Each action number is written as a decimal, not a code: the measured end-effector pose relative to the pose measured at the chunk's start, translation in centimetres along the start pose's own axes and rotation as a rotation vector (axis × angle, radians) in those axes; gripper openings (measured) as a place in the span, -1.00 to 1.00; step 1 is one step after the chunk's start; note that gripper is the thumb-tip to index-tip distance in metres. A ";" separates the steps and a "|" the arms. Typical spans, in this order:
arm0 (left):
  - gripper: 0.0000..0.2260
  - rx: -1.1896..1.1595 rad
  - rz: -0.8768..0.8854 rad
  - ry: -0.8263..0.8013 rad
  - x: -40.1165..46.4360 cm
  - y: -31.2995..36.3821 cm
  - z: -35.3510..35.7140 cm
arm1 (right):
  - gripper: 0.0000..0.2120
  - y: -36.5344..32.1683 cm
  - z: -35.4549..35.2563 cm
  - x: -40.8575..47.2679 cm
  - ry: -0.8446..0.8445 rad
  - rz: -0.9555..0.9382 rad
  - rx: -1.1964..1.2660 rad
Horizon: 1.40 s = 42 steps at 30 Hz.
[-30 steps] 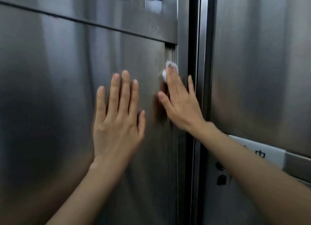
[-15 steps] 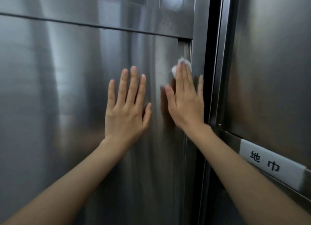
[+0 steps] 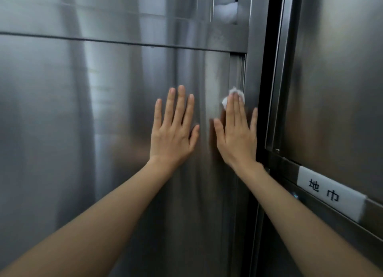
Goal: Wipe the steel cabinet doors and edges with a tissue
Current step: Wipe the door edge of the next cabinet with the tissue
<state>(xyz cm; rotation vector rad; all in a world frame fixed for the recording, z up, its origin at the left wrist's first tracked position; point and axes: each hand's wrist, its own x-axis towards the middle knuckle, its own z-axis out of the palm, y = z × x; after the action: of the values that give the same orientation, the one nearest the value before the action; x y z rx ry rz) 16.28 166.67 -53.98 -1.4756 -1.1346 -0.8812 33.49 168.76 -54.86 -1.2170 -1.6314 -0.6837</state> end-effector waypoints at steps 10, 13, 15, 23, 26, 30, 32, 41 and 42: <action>-0.39 0.010 -0.005 -0.033 -0.2 0.0 0.2 | -0.36 1.4 1.9 -8.5 -0.108 -0.029 0.007; -0.38 0.029 -0.010 -0.047 -0.3 -0.1 0.3 | -0.36 0.5 0.5 -3.0 -0.050 -0.021 0.054; -0.38 0.036 -0.009 -0.050 -0.2 0.0 0.2 | -0.36 0.4 0.8 -3.3 -0.034 -0.010 0.071; -0.39 0.023 -0.035 -0.109 0.0 0.3 -0.5 | -0.35 1.4 3.5 -11.9 -0.100 0.007 -0.011; -0.41 -0.011 -0.081 -0.078 -1.1 1.0 -1.2 | -0.35 1.6 3.1 -11.9 -0.112 -0.015 -0.024; -0.42 -0.112 -0.064 -0.060 -8.5 2.9 -1.6 | -0.36 1.5 2.8 -11.9 -0.110 -0.025 -0.016; -0.43 -0.104 -0.018 -0.110 -13.5 3.8 -1.2 | -0.37 1.3 2.7 -11.7 -0.106 -0.013 0.020; -0.42 0.001 0.010 -0.147 -19.7 6.3 2.2 | -0.40 1.0 4.2 -13.5 -0.024 0.023 0.097; -0.41 0.004 0.012 -0.133 -19.8 6.2 2.5 | -0.40 1.0 4.9 -15.7 -0.028 0.036 0.099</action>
<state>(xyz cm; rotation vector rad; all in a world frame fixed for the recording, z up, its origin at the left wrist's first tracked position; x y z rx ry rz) 16.49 164.98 -74.80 -1.5548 -1.2226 -0.7814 33.42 166.99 -71.24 -1.1866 -1.6429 -0.5588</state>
